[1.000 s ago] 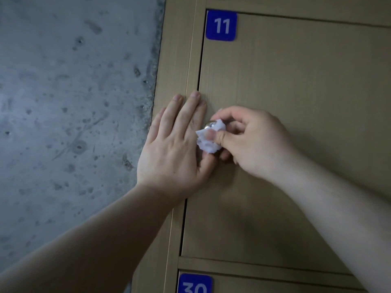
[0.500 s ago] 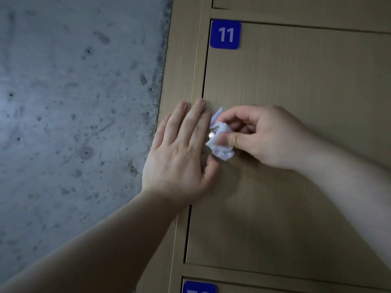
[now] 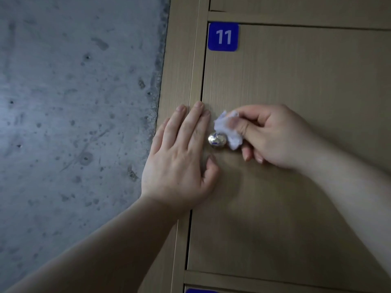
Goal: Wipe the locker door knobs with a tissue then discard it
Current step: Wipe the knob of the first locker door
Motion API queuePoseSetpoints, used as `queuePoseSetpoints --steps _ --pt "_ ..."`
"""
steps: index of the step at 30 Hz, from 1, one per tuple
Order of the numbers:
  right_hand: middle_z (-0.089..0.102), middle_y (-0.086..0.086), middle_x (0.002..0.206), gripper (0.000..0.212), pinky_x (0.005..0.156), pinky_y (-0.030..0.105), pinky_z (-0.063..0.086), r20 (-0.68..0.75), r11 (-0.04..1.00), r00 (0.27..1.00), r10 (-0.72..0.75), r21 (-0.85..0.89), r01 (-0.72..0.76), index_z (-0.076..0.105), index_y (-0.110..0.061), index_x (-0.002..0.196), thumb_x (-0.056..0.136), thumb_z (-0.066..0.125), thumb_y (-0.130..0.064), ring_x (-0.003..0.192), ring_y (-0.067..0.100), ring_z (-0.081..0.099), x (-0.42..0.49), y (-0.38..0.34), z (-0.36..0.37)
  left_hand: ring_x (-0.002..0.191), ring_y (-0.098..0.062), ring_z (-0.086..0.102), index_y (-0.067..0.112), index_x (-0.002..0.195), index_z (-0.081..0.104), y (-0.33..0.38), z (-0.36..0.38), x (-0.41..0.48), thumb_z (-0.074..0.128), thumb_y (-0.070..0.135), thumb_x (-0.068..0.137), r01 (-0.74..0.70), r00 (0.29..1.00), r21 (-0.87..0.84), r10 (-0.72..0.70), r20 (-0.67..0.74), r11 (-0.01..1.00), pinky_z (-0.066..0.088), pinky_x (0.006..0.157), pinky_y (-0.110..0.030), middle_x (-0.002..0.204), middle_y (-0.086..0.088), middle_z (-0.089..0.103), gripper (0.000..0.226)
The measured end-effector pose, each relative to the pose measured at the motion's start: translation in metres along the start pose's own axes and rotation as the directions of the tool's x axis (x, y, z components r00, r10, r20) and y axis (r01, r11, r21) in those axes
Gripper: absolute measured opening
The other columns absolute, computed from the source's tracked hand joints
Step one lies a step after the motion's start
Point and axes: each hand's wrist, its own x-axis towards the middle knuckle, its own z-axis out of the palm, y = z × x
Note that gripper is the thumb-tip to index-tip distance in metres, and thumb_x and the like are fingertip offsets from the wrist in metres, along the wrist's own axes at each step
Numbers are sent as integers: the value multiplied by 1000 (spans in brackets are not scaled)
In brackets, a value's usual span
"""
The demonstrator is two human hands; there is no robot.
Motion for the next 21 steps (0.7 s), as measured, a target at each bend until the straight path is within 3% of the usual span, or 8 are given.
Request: queuePoseSetpoints --steps 3,6,8,13,17,21 --pt "63 -8 58 15 46 19 42 119 990 992 -33 -134 49 71 -34 97 89 64 -43 41 4 53 -2 -3 3 154 -22 9 13 158 26 0 1 0 37 44 92 0 1000 11 0 6 1000 10 125 -40 166 -2 18 74" --pt "66 -5 67 25 55 34 51 115 986 993 -23 -164 41 69 -34 94 76 71 -50 47 4 54 -1 -7 7 154 -23 11 11 157 27 0 1 1 32 49 95 -6 1000 11 6 -8 1000 12 125 -40 165 -3 20 73" --pt "65 -4 66 28 56 33 50 80 978 996 -30 -203 45 68 -33 90 72 72 -53 47 4 52 -1 -8 10 154 -23 11 11 157 26 0 2 1 32 49 94 -8 1000 15 8 1 1000 11 124 -39 166 -3 19 74" --pt "59 -10 51 21 48 22 42 -67 982 996 -56 -184 43 68 -26 81 94 61 -42 40 5 52 -3 -6 18 154 -20 9 16 157 26 1 -1 1 35 43 89 7 1000 13 -7 12 1000 7 124 -36 166 0 17 74" --pt "56 -5 41 25 39 16 37 -187 999 981 52 11 -50 66 -21 81 99 54 -32 32 4 49 -2 -4 10 154 -21 12 14 157 28 2 -3 1 37 42 88 6 1000 9 -6 3 1000 12 124 -39 166 0 19 75" --pt "62 0 47 23 40 17 38 -26 995 997 71 -66 -73 69 -23 95 100 52 -37 33 6 49 -3 -2 0 154 -22 13 13 156 30 1 -2 0 38 42 87 3 1000 1 -3 -1 1000 12 124 -39 165 -1 21 75"
